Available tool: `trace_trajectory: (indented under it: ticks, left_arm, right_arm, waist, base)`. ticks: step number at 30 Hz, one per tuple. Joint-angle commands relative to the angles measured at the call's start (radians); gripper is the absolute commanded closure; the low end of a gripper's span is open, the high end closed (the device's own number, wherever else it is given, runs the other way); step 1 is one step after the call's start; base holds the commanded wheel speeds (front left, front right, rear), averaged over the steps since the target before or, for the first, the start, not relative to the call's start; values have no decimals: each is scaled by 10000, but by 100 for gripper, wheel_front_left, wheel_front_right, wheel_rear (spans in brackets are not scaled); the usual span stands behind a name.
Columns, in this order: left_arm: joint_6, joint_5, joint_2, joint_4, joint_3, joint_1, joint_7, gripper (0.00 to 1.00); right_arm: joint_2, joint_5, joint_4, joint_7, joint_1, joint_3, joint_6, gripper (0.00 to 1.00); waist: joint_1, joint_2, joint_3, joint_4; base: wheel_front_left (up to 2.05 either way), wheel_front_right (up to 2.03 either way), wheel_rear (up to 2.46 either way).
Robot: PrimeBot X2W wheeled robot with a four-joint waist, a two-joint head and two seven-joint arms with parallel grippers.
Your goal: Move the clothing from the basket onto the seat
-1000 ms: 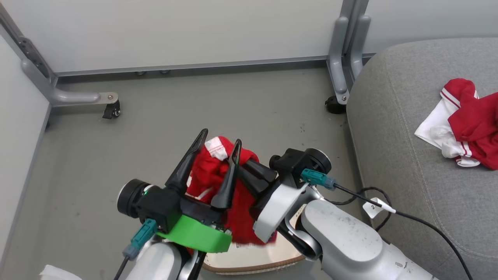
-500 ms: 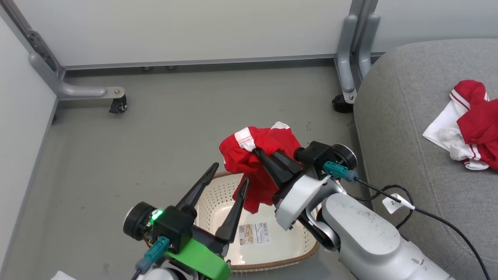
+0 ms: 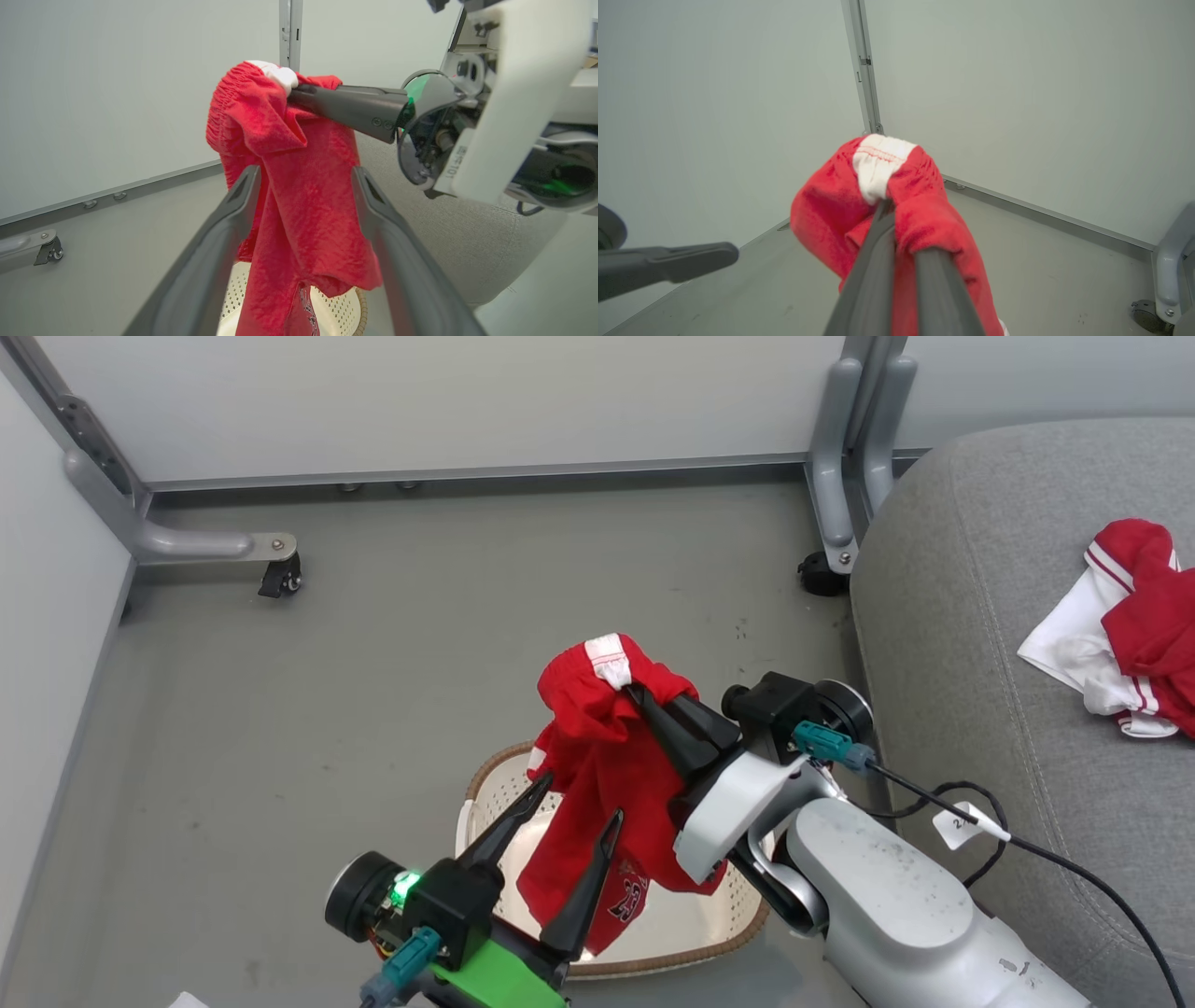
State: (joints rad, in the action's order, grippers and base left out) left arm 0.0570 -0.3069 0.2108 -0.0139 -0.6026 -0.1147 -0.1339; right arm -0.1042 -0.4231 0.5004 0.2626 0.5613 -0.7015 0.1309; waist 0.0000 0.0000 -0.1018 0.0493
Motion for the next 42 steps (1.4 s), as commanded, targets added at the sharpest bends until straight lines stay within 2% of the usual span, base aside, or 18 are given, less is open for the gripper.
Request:
trace_trajectory:
  ticks: [1, 8, 22, 28, 37, 42]
  left_arm:
    - [12, 54, 105, -58, 0, -121, -18, 0]
    - [-81, 142, 156, -205, -28, -310, -86, 0]
    - [-28, 343, 276, -255, -218, -805, -1, 0]
    - [58, 383, 380, -187, -346, -1010, 159, 0]
    - [187, 489, 495, 10, -569, -1502, 367, 0]
    - [265, 613, 546, 173, -646, -1915, 506, 0]
  right_arm:
    - [-32, 69, -62, 31, -45, 64, -3, 100]
    - [-35, 154, -169, 30, -11, 302, -3, 100]
    - [16, 236, -648, 30, -283, 975, -3, 100]
    - [-30, 376, -865, 32, -509, 1650, -3, 100]
    - [-173, 616, -1311, 32, -597, 2899, -3, 100]
    - [-358, 685, -1617, 32, -259, 3946, -3, 100]
  waist:
    - [0, 0, -81, -88]
    - [0, 0, -380, -817]
    - [0, 0, -1031, -3434]
    - [0, 0, -1432, -4399]
    - [0, 0, -2269, -5171]
    - [0, 0, -2878, -5215]
  base:
    - [0, 0, 0]
    - [0, 0, 0]
    - [0, 0, 0]
    - [0, 0, 0]
    - [0, 0, 0]
    - [0, 0, 0]
